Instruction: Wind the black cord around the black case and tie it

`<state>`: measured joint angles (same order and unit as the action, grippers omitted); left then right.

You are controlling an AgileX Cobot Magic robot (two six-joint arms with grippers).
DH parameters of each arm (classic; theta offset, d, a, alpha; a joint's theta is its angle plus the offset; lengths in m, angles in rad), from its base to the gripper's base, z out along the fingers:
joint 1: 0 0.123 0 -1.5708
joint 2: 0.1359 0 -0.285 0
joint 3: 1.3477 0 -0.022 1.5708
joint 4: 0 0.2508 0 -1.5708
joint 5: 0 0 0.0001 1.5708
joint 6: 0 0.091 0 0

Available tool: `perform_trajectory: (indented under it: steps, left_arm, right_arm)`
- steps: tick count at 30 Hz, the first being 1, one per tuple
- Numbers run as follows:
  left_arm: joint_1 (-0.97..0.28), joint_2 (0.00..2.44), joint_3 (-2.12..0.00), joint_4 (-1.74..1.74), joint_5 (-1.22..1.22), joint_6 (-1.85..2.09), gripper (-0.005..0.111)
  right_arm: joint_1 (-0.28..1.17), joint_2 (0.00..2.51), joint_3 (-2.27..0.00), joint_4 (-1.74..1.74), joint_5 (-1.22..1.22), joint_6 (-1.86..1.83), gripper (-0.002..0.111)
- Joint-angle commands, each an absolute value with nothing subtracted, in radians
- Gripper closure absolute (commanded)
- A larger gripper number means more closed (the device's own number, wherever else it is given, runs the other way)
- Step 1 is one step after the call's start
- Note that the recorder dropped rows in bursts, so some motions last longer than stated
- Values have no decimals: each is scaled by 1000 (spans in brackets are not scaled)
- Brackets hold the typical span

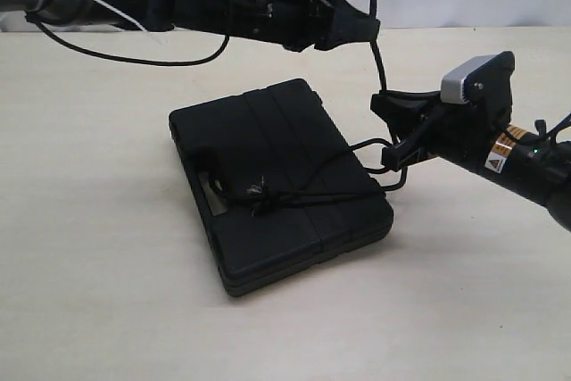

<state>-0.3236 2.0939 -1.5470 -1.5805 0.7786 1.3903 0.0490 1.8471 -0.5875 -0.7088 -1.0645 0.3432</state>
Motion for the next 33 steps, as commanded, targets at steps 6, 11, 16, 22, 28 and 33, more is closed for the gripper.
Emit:
perform_trajectory:
  steps: [6,11,16,22,28,33]
  left_arm:
    - [-174,1917,-1549,-487,940,559,61]
    - [-174,1939,-1532,-172,1122,227,61]
    - [-174,1916,-1432,-214,1044,233,61]
    - [-174,1878,-1287,-223,912,204,61]
    - [-174,1876,-1199,-243,879,108,61]
    - [-174,1876,-1147,-330,757,82,61]
  right_arm:
    - [50,1849,-593,-718,-1068,352,104]
    - [50,1849,-593,-718,-1063,352,104]
    - [50,1849,-593,-718,-1061,352,104]
    - [50,1849,-593,-718,-1061,352,104]
    - [50,1849,-593,-718,-1061,352,104]
    - [50,1849,-593,-720,-1061,360,104]
